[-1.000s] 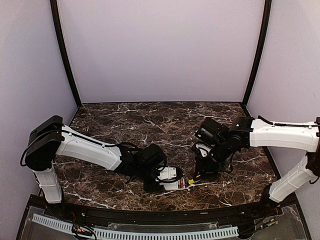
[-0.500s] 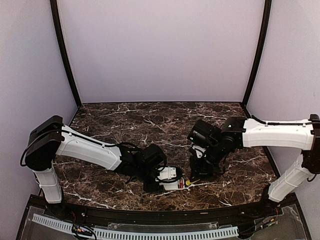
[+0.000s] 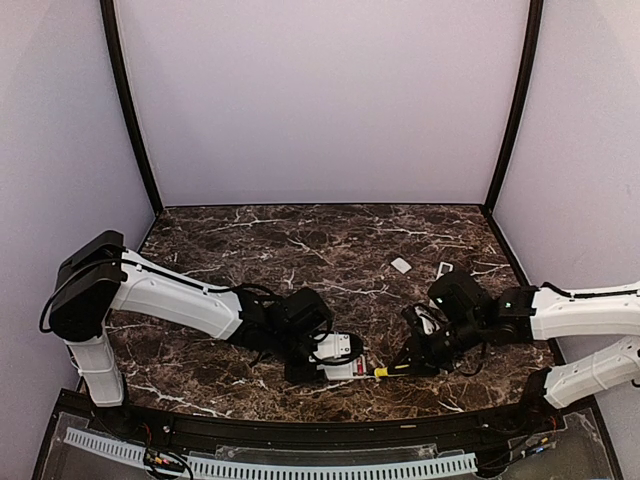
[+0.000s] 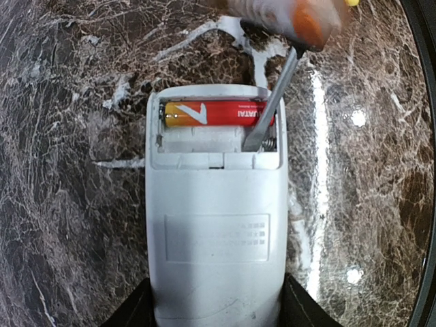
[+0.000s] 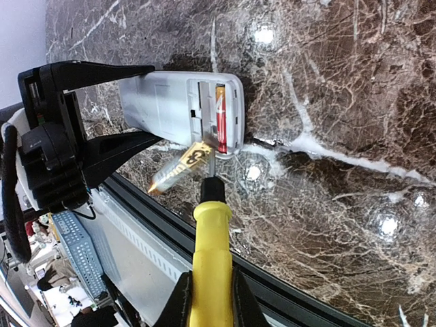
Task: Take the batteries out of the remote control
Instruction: Remove the battery from the remote control without the battery cover.
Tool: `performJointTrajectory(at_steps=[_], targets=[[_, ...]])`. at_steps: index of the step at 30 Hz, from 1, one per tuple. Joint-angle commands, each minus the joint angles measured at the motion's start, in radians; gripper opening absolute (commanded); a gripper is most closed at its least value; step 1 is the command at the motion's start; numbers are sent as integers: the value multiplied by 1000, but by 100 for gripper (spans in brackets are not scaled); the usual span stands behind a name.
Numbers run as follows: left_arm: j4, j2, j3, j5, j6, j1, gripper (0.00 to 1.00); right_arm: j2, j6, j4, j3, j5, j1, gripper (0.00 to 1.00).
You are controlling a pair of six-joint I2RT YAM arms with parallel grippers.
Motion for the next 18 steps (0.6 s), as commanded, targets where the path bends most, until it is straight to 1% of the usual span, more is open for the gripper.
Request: performJointTrajectory(at_steps=[1, 3, 5, 14, 18], targets=[[13, 17, -9, 18, 11, -12, 35, -2, 43, 249, -106, -82, -15, 0], [14, 19, -8, 17, 12, -12, 34, -16, 66, 308, -138, -91, -22, 0], [12, 19, -9, 16, 11, -12, 34, -26, 65, 304, -141, -87, -22, 0], [10, 18, -1, 18, -9, -11, 34, -79, -17, 166, -52, -56, -31, 0], [12, 11, 1, 23, -30, -2, 34, -134, -82, 28, 43, -17, -47, 0]])
